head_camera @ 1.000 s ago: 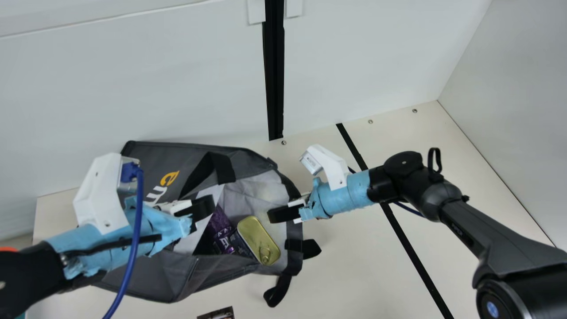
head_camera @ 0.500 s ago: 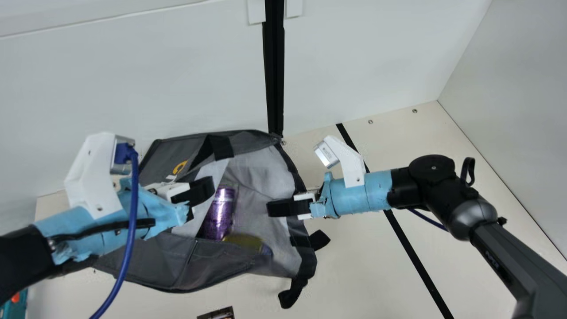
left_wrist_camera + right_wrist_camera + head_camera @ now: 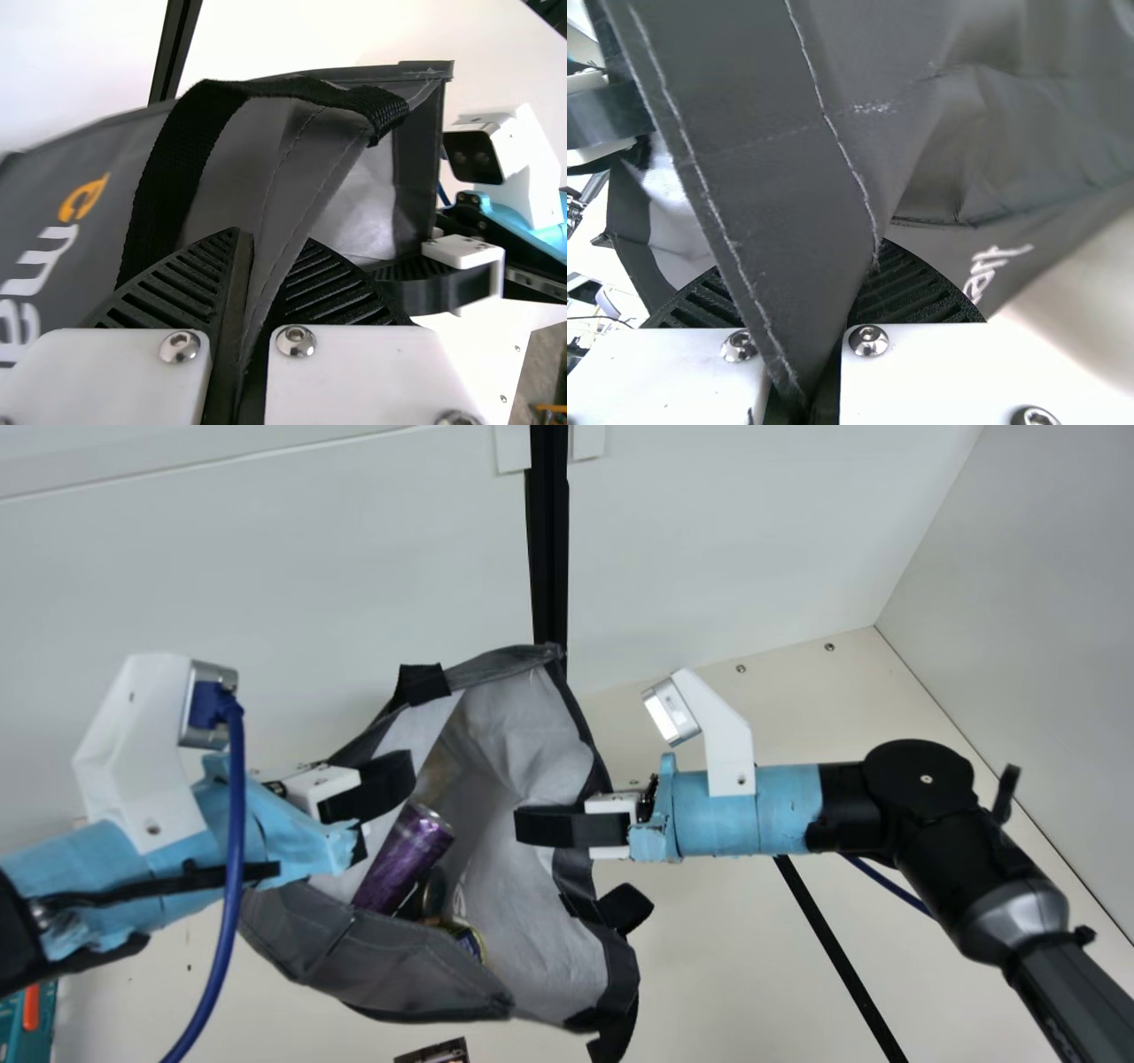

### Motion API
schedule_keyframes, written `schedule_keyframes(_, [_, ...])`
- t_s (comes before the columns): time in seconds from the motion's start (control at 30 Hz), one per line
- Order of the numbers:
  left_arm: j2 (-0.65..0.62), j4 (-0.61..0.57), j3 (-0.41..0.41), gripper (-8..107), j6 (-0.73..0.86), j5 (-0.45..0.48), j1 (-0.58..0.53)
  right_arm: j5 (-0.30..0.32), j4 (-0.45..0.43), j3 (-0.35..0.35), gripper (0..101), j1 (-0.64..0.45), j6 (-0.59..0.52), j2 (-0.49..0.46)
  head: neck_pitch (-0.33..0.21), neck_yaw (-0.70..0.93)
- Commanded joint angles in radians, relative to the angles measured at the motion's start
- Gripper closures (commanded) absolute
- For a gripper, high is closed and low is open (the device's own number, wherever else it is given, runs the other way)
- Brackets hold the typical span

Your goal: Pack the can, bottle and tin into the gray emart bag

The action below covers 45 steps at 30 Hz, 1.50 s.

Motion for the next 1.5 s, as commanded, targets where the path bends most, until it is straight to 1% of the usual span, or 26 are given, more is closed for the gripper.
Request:
schedule_keyframes(0.0, [-0.005,0.007,-0.009,89,-0.002,0.01,0.0,-0.004,0.006,-0.004,101,0.001,0.019,-0.027,-0.023,-0.001])
schedule_keyframes(0.23, [-0.027,0.023,-0.047,89,-0.004,0.046,0.003,-0.004,0.024,-0.028,101,-0.008,0.091,-0.101,-0.023,-0.001])
schedule_keyframes(0.47, [-0.034,0.046,-0.106,89,-0.028,0.118,0.002,-0.004,0.026,-0.068,101,-0.037,0.175,-0.173,-0.023,-0.001])
schedule_keyframes(0.63, [-0.038,0.057,-0.153,89,-0.05,0.17,-0.002,-0.004,0.011,-0.098,101,-0.061,0.229,-0.219,-0.023,-0.001])
schedule_keyframes(0.8, [-0.047,0.06,-0.195,89,-0.068,0.214,-0.001,-0.004,-0.025,-0.13,101,-0.084,0.282,-0.258,-0.023,-0.001])
schedule_keyframes(0.97, [-0.057,0.068,-0.24,89,-0.09,0.272,0.002,-0.004,-0.089,-0.163,101,-0.111,0.34,-0.299,-0.023,-0.001])
schedule_keyframes(1.17, [-0.048,0.078,-0.308,89,-0.123,0.377,-0.001,-0.004,-0.211,-0.2,101,-0.134,0.42,-0.342,-0.023,-0.001])
schedule_keyframes(1.37, [-0.049,0.092,-0.271,89,-0.118,0.377,-0.043,-0.004,-0.34,-0.216,101,-0.148,0.471,-0.363,-0.023,-0.001])
schedule_keyframes(1.47, [-0.046,0.089,-0.249,89,-0.105,0.377,-0.049,-0.004,-0.386,-0.217,101,-0.154,0.478,-0.363,-0.023,-0.001])
